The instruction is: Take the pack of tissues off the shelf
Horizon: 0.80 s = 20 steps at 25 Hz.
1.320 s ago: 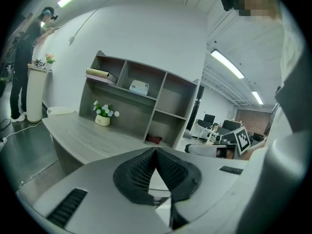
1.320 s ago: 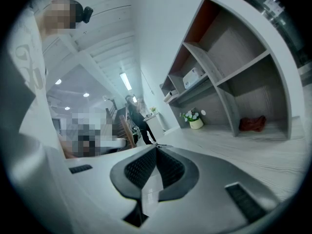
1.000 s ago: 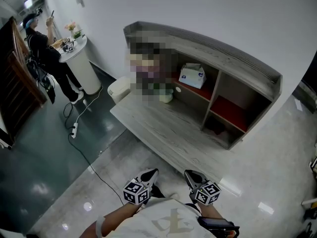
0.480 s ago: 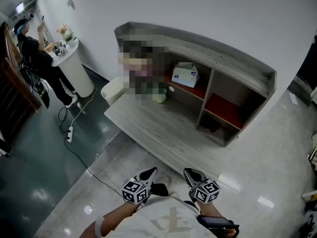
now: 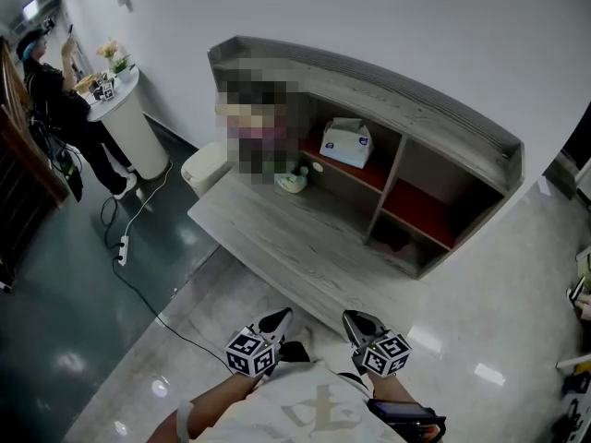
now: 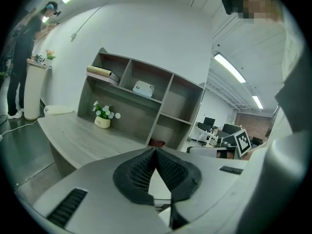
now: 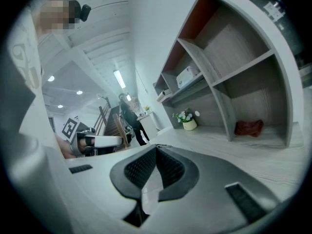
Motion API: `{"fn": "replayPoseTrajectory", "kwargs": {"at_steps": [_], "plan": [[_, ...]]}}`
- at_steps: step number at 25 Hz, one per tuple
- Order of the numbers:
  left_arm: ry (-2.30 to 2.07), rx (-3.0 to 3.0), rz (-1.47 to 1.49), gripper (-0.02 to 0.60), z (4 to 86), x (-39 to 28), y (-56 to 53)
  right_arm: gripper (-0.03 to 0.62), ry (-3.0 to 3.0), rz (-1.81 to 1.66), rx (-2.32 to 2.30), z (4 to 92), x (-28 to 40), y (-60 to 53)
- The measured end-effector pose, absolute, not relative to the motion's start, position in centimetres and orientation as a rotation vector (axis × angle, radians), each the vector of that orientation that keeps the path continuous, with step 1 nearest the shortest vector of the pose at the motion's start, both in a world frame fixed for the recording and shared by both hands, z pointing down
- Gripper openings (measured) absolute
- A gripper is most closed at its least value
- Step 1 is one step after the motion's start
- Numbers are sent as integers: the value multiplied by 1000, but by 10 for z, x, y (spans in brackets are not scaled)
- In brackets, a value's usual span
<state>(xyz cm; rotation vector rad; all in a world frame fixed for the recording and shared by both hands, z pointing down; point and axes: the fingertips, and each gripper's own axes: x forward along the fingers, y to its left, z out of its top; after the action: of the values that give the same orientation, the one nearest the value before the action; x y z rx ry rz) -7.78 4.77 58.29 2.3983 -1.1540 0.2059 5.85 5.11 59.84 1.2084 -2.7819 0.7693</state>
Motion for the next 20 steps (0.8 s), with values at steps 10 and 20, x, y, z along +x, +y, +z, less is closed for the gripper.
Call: {"fn": "replayPoseTrajectory", "kwargs": {"at_steps": [10, 20], "plan": [[-1102, 2430, 172, 12, 584, -67, -10, 5, -2761, 727, 1249, 595, 67, 5], [-1050, 2486, 155, 12, 575, -60, -79, 5, -2742, 673, 1302, 587, 72, -49]]}}
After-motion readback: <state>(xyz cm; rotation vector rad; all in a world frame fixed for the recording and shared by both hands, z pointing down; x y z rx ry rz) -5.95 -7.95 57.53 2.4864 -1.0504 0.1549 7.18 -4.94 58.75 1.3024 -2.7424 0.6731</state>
